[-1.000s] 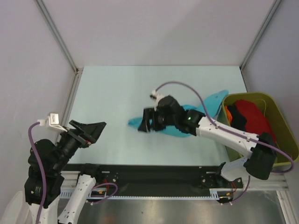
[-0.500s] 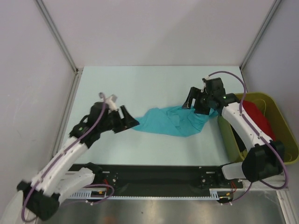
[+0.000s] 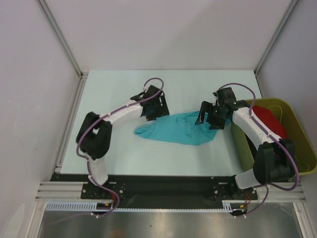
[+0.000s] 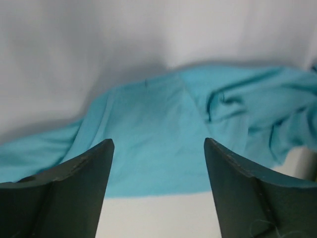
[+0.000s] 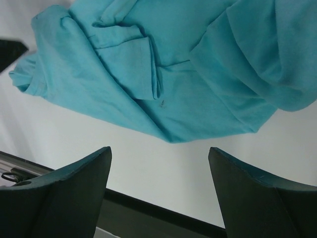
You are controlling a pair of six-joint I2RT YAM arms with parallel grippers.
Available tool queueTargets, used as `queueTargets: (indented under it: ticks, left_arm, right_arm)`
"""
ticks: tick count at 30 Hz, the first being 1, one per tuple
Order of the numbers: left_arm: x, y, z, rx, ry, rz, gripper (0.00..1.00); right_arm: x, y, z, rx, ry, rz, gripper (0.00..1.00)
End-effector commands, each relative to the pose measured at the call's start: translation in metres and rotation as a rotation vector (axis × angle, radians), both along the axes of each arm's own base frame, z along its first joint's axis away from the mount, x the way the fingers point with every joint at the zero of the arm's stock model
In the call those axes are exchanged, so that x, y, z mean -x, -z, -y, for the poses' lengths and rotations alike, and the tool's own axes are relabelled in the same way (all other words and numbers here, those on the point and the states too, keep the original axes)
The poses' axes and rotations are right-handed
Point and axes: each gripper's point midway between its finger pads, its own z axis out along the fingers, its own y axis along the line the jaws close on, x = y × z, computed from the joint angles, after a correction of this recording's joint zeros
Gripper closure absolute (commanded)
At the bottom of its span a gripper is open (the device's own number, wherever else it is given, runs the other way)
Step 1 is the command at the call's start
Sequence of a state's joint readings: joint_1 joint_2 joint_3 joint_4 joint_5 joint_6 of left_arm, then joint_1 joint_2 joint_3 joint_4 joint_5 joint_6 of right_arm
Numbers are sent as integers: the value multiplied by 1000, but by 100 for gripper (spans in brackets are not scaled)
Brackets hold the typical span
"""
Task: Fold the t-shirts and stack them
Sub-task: Move the tshirt to the center of the board
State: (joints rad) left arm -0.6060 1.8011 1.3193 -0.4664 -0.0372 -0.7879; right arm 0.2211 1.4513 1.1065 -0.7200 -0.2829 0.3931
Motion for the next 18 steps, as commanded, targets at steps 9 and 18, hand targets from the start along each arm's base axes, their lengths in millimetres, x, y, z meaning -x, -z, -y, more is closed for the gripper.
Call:
queueTargets:
  ticks: [9, 18]
  left_arm:
    - [-50, 47, 17, -126, -74, -59, 35]
    - [-26, 6, -51, -319, 42, 95, 100]
  right_arm:
    - [23, -4, -3, -51, -20, -46, 14]
    - [18, -9, -2, -45, 116, -102, 14]
